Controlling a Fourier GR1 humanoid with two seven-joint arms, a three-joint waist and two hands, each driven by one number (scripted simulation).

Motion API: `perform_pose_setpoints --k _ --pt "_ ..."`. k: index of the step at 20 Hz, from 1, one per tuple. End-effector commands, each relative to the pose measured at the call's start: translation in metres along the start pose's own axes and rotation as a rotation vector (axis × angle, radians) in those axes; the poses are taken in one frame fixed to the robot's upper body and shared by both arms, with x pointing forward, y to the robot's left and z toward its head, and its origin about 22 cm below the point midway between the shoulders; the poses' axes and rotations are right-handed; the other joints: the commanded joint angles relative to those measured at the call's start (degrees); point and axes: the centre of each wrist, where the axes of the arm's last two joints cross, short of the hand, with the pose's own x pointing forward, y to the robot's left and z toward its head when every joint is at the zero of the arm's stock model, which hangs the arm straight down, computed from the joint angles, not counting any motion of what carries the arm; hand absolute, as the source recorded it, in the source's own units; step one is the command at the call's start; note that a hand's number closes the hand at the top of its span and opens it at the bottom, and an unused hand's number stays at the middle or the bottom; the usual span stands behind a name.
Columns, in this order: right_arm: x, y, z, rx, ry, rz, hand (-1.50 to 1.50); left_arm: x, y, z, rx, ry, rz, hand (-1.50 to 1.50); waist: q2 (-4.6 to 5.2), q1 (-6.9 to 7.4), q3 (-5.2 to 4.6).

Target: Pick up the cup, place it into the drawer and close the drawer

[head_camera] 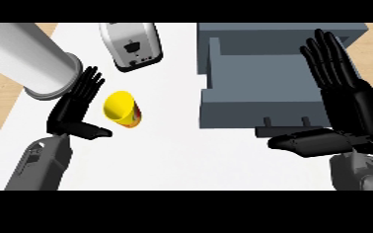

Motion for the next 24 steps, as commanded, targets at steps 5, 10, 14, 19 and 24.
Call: perform_pose_setpoints --k 5,10,14,19,24 --pt "0.015 0.013 -0.004 0.009 0.002 -0.005 -1.5 -0.037 0.019 0.01 0.013 0.048 -0.014 -1.5 0.02 -0.27 -0.03" --pt "0.018 -0.015 -0.012 0.001 -0.021 0.001 -1.5 -0.057 0.016 0.016 0.053 0.034 -0.049 -1.5 0.43 -1.12 -0.12" --pt "0.016 -0.009 0.002 0.004 -0.012 -0.014 -1.5 -0.066 0.019 0.031 0.049 0.029 -0.037 -1.5 0.42 -1.42 -0.14" --pt "0.014 -0.007 -0.015 0.034 -0.003 0.0 -1.5 -0.074 0.018 0.041 0.054 0.006 -0.011 -1.5 0.71 -1.55 -0.22" --pt "0.028 0.006 -0.011 0.023 -0.021 -0.006 -1.5 -0.075 0.006 0.03 0.056 -0.034 -0.025 -1.5 0.6 -1.81 -0.25"
